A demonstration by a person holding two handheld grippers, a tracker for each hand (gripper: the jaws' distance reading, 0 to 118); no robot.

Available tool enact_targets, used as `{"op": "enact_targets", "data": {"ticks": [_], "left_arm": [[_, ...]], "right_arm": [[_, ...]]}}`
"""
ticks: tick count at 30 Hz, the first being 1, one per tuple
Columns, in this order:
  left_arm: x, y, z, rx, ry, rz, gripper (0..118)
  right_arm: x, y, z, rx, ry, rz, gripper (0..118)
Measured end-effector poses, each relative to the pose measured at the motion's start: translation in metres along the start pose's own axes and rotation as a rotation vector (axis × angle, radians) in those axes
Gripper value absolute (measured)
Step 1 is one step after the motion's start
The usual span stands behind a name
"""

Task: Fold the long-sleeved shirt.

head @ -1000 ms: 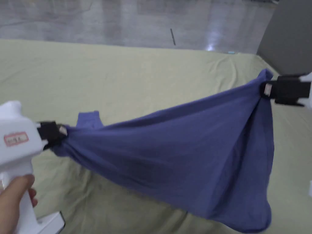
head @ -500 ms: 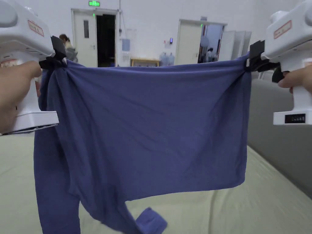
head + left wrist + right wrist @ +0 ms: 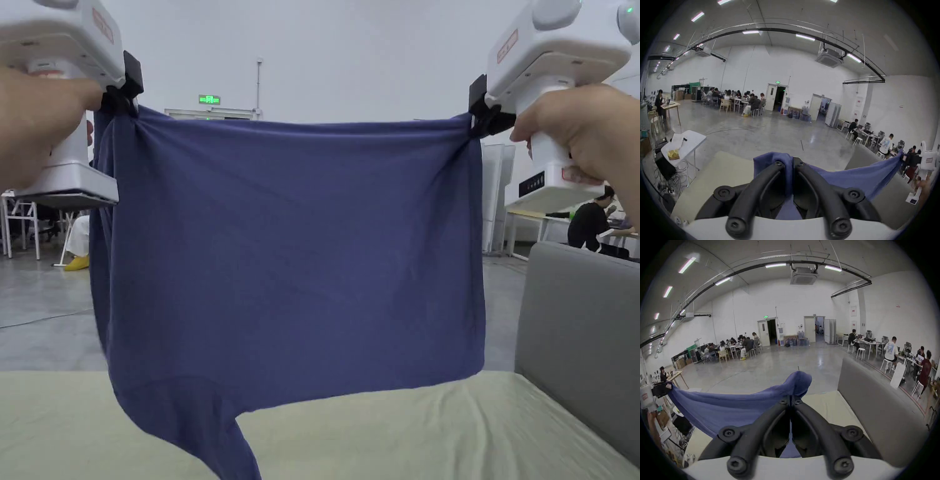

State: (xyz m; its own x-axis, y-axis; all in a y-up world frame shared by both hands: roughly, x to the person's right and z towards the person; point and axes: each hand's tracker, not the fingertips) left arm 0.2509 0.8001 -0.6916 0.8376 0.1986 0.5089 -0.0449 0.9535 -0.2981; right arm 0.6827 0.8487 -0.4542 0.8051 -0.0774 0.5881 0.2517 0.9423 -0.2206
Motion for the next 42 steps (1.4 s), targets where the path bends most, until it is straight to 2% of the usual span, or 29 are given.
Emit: {"op": "enact_targets", "data": {"ticks": [6, 11, 15, 19, 24, 30, 32, 34, 35, 38, 42], "left_arm": [[0.004, -0.011, -0.022, -0.024, -0.015, 0.014, 5], [0.004, -0.06, -0.042, -0.09, 0.012, -0.071, 5], [-0.008, -0.13, -0.063, -0.217, -0.012, -0.042, 5], [-0.018, -0.217, -0.071, -0.342, 0.021, -0.086, 5], [-0.043, -0.314, -0.05, -0.46, -0.025, 0.003, 5], [-0.067, -0.406, 0.055, -0.48, -0.028, -0.08, 5], [-0.078, -0.433, 0.098, -0.493, -0.055, -0.004, 5], [-0.089, -0.461, 0.139, -0.516, -0.044, 0.061, 5], [-0.094, -0.474, 0.159, -0.533, -0.055, 0.052, 5], [-0.11, -0.508, 0.215, -0.577, -0.025, 0.088, 5], [-0.134, -0.543, 0.27, -0.648, -0.02, 0.117, 5]], "right_arm": [[0.013, -0.008, -0.028, 0.001, 0.0, -0.019, 3], [0.021, -0.075, -0.041, -0.062, 0.015, -0.014, 3], [0.031, -0.155, -0.075, -0.199, 0.024, -0.009, 3], [0.044, -0.253, -0.105, -0.329, 0.065, -0.056, 3], [0.053, -0.378, -0.096, -0.45, 0.136, -0.064, 3], [0.075, -0.492, -0.02, -0.495, 0.157, -0.088, 3], [0.088, -0.522, 0.005, -0.497, 0.185, -0.145, 3], [0.091, -0.547, 0.038, -0.505, 0.167, -0.117, 3], [0.092, -0.561, 0.061, -0.502, 0.162, -0.112, 3], [0.103, -0.593, 0.106, -0.516, 0.176, -0.154, 3], [0.108, -0.632, 0.163, -0.548, 0.147, -0.14, 3]]}}
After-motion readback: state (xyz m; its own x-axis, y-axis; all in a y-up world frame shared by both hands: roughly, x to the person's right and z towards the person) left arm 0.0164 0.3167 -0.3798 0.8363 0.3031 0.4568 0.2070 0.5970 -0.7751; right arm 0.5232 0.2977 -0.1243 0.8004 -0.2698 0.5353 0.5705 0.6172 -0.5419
